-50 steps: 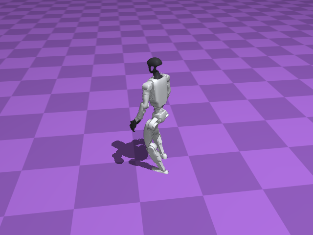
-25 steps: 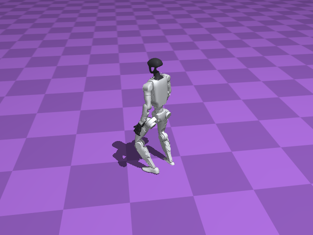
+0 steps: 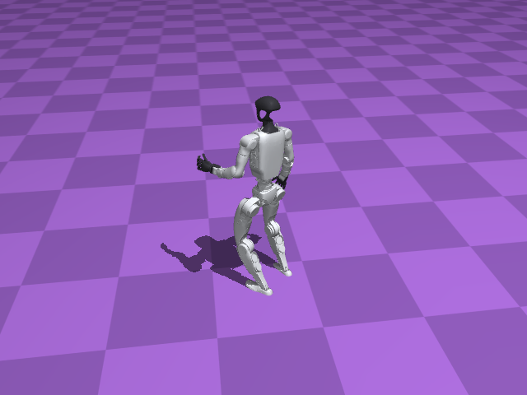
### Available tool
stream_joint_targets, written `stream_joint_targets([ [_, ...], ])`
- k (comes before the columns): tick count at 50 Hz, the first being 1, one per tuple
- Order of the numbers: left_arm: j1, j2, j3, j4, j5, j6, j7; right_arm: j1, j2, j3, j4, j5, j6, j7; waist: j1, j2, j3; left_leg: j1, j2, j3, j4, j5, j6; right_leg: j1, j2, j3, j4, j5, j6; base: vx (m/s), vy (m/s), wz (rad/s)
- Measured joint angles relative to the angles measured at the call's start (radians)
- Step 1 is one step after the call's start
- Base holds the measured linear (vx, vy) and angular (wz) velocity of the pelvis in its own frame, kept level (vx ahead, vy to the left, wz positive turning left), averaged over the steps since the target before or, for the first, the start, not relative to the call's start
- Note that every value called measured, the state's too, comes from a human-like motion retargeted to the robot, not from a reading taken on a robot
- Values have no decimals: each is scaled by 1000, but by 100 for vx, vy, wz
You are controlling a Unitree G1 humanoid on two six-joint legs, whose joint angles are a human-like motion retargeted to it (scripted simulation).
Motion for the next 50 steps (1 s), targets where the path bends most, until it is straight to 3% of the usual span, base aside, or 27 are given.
stream_joint_targets([
  [4,-119,31,33,-154,-5,-23,78,-17,-2,16,-10,-2,12,5,-30,-83,6,71,-146,16,-188,79,14,-95,-136,38,182,-15,41,-5,16,34],
  [9,-241,51,68,-288,-21,-57,143,-14,-2,35,-36,-9,24,2,-60,-122,9,98,-212,3,-269,127,10,-190,-210,88,297,25,58,-3,10,33],
  [13,-324,58,89,-358,-49,-75,166,-20,0,38,-69,-6,41,4,-75,-130,-6,112,-234,-26,-362,183,11,-241,-200,141,244,47,66,2,0,34],
  [18,-354,50,96,-424,-117,-99,154,-2,6,40,-116,1,51,11,-68,-152,-9,98,-235,-57,-291,157,12,-229,-177,189,207,65,72,4,-10,19],
  [28,-363,71,125,-553,-261,-129,78,25,-6,28,-172,-4,67,49,1,-126,-11,49,-127,-105,-49,49,-8,-116,-90,114,130,-35,1,9,-18,4],
  [30,-370,79,141,-572,-297,-132,50,15,-19,19,-176,-4,70,67,19,-64,-5,40,-43,-123,-1,33,-27,-36,-6,77,-12,13,-19,12,-18,-2],
  [32,-353,80,144,-592,-307,-140,41,29,-20,18,-177,-5,70,72,28,-55,3,36,-14,-129,60,30,-42,-20,13,66,6,-2,-27,6,-18,-1],
  [40,-328,94,160,-639,-378,-157,-2,45,-47,-1,-157,-7,72,105,44,32,26,1,130,-176,226,54,-92,107,147,20,-151,42,-63,6,-16,5],
  [50,-296,65,177,-623,-430,-174,27,62,-75,-26,-117,-12,70,104,33,103,54,-51,250,-205,355,126,-134,195,250,5,-278,83,-88,2,-11,3],
])
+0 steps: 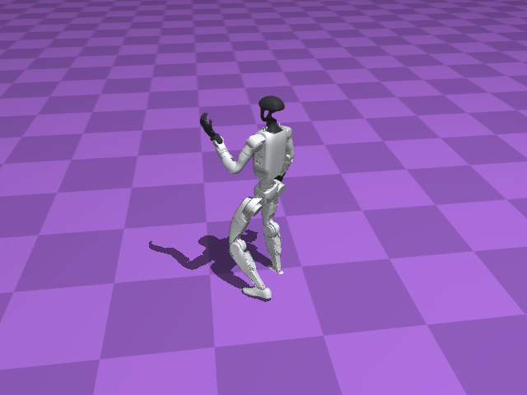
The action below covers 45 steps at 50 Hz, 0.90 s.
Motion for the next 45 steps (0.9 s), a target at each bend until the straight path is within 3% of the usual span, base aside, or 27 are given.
stream_joint_targets([
  [10,63,-30,23,57,-4,6,29,8,-27,-49,12,8,-6,-20,-12,33,9,-32,55,21,36,43,-13,40,36,6,-92,37,-3,0,-4,-1],
  [12,61,-34,32,82,-9,6,31,-7,-37,-61,14,11,-6,-24,-12,15,-3,-44,26,38,17,53,-6,42,11,8,-137,53,3,0,0,0],
  [25,144,-44,46,137,15,6,57,-5,-60,-87,13,6,-20,-69,-24,53,8,-63,58,67,26,0,-7,8,27,3,-99,43,13,0,0,-1],
  [31,157,-32,33,146,47,15,54,-1,-75,-88,33,0,-18,-81,-28,54,-2,-72,12,64,35,-125,26,-35,14,0,-63,32,25,-1,2,-5],
  [36,157,-18,8,151,93,25,52,14,-78,-87,45,-7,-20,-92,-35,53,-17,-48,-16,61,43,-163,35,-79,6,-2,-23,19,37,-3,7,-13],
  [45,147,-3,-94,180,184,56,-24,43,-50,-87,-5,-13,-30,-98,-49,-29,-74,-3,-181,67,-128,-194,61,-181,-108,2,41,5,82,-5,11,-6],
])
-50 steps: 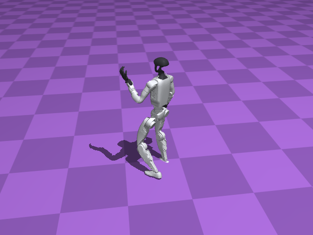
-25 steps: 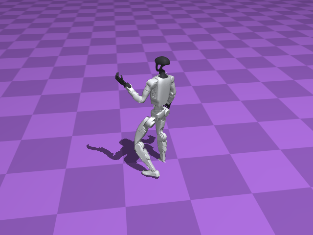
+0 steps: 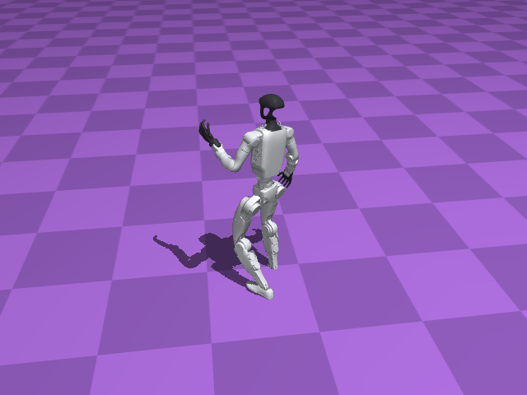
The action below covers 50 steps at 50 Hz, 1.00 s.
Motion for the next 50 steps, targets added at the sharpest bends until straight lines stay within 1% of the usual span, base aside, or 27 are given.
stream_joint_targets([
  [5,44,-1,-89,-13,68,26,-83,15,17,20,-96,6,-17,14,-8,-51,-22,12,-86,18,-113,-13,22,-75,-79,7,72,-16,31,-9,15,-1],
  [8,88,8,-149,-20,111,42,-138,19,23,34,-195,21,-36,25,-12,-84,-30,12,-137,35,-172,-17,39,-136,-130,19,140,-34,50,-10,18,-2],
  [10,130,20,-188,-23,138,50,-175,17,23,43,-283,32,-56,27,-17,-103,-29,10,-166,47,-200,-24,49,-180,-160,30,196,-49,63,-10,19,-5],
  [14,244,73,-242,-30,203,62,-232,0,8,19,-548,77,-106,1,-34,-157,-33,4,-248,80,-276,-17,80,-282,-239,69,309,-71,99,-9,19,-8],
  [17,352,135,-253,-40,251,66,-257,-36,-7,-42,-804,112,-153,-62,-47,-189,-31,0,-302,107,-329,0,104,-358,-289,101,386,-65,132,-9,18,-18],
  [20,471,208,-248,-49,299,66,-273,-111,-14,-134,-1066,124,-200,-168,-53,-207,-26,-6,-339,137,-363,14,125,-427,-329,118,458,-46,163,-9,15,-30],
  [23,584,281,-244,-36,335,67,-295,-226,-13,-231,-1264,101,-235,-290,-48,-216,-26,-15,-361,170,-388,27,141,-487,-378,97,513,-31,170,-10,12,-41],
  [27,694,342,-244,11,369,77,-351,-374,-15,-335,-1398,49,-254,-399,-27,-224,-34,-31,-373,209,-415,44,153,-534,-433,45,539,-29,163,-9,9,-44],
  [30,745,349,-237,42,379,87,-396,-447,-14,-396,-1433,8,-250,-449,-7,-231,-44,-44,-377,232,-428,53,158,-546,-455,13,528,-27,163,-8,7,-39],
  [34,784,332,-212,39,360,96,-441,-484,-9,-464,-1461,-41,-239,-487,9,-245,-55,-64,-380,254,-418,53,168,-554,-477,-8,524,-27,162,-7,5,-29],
  [38,784,308,-181,-9,316,98,-461,-457,-4,-517,-1466,-66,-233,-513,6,-265,-66,-91,-384,259,-385,43,180,-563,-491,-5,534,-31,157,-1,1,-5],
  [41,723,284,-159,-75,261,97,-450,-384,0,-549,-1422,-56,-228,-531,-9,-283,-75,-116,-388,251,-349,30,190,-566,-498,3,543,-45,150,0,0,0],
  [45,575,234,-158,-160,187,86,-403,-227,8,-573,-1264,-19,-217,-560,-37,-313,-85,-155,-395,234,-274,-1,203,-563,-512,16,562,-94,134,0,0,0],
  [48,414,185,-187,-194,154,67,-354,-98,8,-552,-1045,16,-204,-554,-54,-335,-93,-184,-402,222,-222,-21,211,-551,-521,17,552,-136,126,0,0,0],
  [50,302,147,-214,-192,156,53,-321,-25,4,-513,-877,39,-194,-525,-60,-344,-95,-199,-405,218,-198,-24,212,-542,-525,14,537,-155,122,0,0,0],
])
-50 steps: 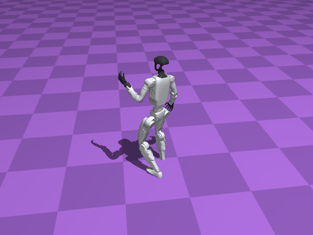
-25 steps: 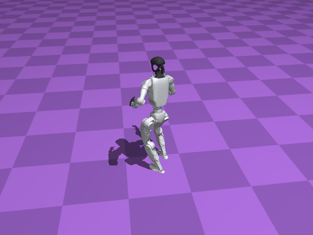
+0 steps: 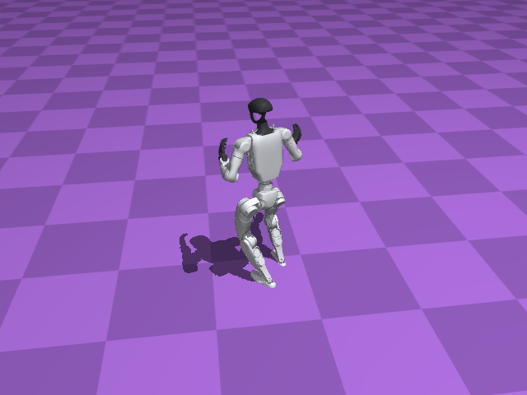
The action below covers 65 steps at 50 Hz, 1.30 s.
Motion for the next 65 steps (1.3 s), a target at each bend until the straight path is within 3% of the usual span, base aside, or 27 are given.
stream_joint_targets([
  [5,-216,-66,-53,25,57,-17,55,118,20,158,323,-15,64,131,-7,-4,3,-14,0,2,49,0,-10,16,-8,-3,-10,-24,4,0,0,0],
  [10,-305,-71,-90,52,145,-16,91,145,68,353,460,-90,120,277,-6,-6,15,2,-22,5,46,0,-8,10,-35,8,28,-22,22,0,0,0],
  [15,-261,-23,-118,78,231,-21,112,95,99,550,448,-179,130,387,2,-11,37,27,-51,9,33,0,2,-24,-68,52,129,14,51,0,0,0],
  [20,-76,72,-122,135,302,-11,83,-38,74,654,245,-219,90,397,23,0,60,49,-55,29,21,0,13,-66,-106,70,227,126,44,1,2,-16],
  [30,412,182,-60,230,207,48,-122,-394,3,463,-352,-141,4,236,94,72,46,88,-16,62,-118,43,-5,-103,24,78,79,276,71,4,1,-24],
  [40,624,150,50,166,-74,111,-240,-440,6,269,-533,-119,-29,123,120,79,17,92,-16,60,-210,71,-24,-81,-3,-34,-23,251,46,6,0,2],
  [45,527,100,99,114,-132,105,-181,-257,42,257,-353,-113,-1,83,95,51,3,59,-25,52,-172,52,-17,-103,-34,-57,15,196,23,0,1,13],
  [50,310,24,127,129,-45,76,-54,-84,82,379,105,-126,63,123,66,1,5,45,-54,28,-109,24,8,-132,-81,-34,130,165,5,-5,3,29],
  [56,64,-36,205,89,101,43,109,-31,152,565,644,-187,145,253,42,-60,53,76,-103,9,-59,0,21,-168,-136,49,357,127,-14,-10,1,19],
  [65,-105,28,389,-112,227,-9,287,64,176,575,940,-223,207,395,-3,-67,100,93,-124,-16,-45,0,-4,-243,-159,157,622,150,-23,-5,-1,6],
])
